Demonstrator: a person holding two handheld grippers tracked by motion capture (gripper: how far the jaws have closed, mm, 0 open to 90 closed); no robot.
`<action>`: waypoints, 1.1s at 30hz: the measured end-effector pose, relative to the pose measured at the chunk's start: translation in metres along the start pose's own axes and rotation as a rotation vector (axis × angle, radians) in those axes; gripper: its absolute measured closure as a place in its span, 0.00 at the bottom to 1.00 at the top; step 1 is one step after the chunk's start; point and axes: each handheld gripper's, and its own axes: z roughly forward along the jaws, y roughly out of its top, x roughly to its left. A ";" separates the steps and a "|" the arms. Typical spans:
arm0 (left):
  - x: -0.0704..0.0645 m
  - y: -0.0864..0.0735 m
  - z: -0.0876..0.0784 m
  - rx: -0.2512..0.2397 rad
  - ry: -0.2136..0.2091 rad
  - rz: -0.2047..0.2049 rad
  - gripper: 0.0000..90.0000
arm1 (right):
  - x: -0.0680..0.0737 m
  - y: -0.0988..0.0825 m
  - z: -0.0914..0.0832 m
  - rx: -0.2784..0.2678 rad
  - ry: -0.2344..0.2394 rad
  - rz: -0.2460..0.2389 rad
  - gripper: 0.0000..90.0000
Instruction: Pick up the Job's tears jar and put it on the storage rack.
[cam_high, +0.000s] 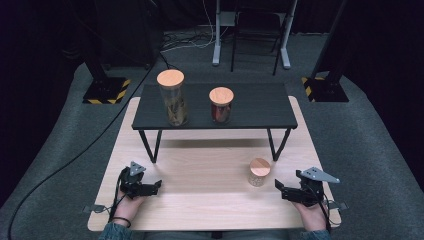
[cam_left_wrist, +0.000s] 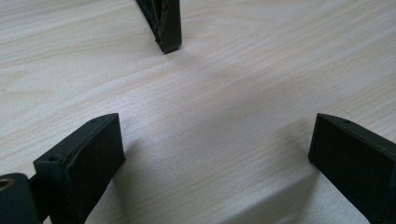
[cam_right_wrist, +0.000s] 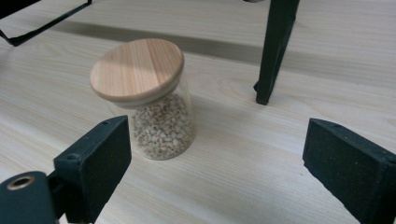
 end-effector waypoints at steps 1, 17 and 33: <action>0.000 0.000 0.000 0.000 0.000 0.000 0.03 | 0.001 0.001 0.000 -0.002 0.003 -0.002 0.08; 0.000 0.001 0.001 0.001 -0.001 0.000 0.03 | 0.019 0.006 0.005 -0.022 0.052 -0.034 0.08; 0.000 0.001 0.001 0.000 -0.001 0.001 0.03 | 0.032 0.007 0.035 0.003 0.069 -0.070 0.11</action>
